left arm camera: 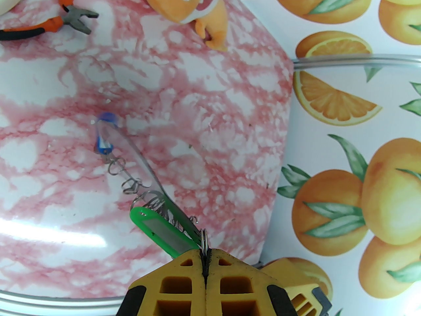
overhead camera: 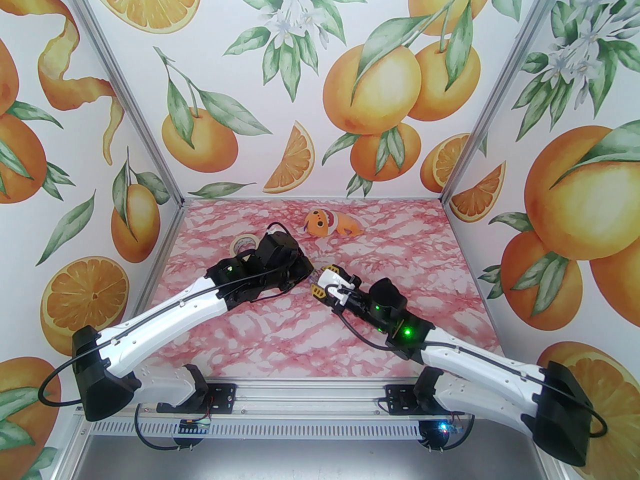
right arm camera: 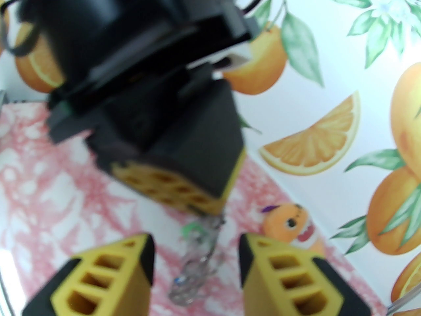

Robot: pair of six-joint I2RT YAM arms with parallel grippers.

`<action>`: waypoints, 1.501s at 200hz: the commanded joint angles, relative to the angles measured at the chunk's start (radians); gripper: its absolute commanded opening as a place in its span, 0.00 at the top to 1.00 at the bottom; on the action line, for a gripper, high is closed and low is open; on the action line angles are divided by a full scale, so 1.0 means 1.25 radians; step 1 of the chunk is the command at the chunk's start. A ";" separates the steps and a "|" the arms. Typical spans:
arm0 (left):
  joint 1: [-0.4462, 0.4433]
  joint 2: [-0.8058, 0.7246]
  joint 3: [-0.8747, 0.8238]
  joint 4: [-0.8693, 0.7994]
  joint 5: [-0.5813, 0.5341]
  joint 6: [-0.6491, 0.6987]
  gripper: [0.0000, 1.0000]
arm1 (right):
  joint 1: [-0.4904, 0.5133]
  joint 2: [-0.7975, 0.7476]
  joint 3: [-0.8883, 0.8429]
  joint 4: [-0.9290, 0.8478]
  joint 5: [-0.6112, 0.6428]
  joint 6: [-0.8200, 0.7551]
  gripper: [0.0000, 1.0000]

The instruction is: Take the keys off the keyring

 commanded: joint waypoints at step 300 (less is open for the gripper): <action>-0.010 -0.047 0.057 0.014 -0.042 -0.071 1.00 | 0.004 0.056 0.012 0.179 -0.007 -0.024 0.69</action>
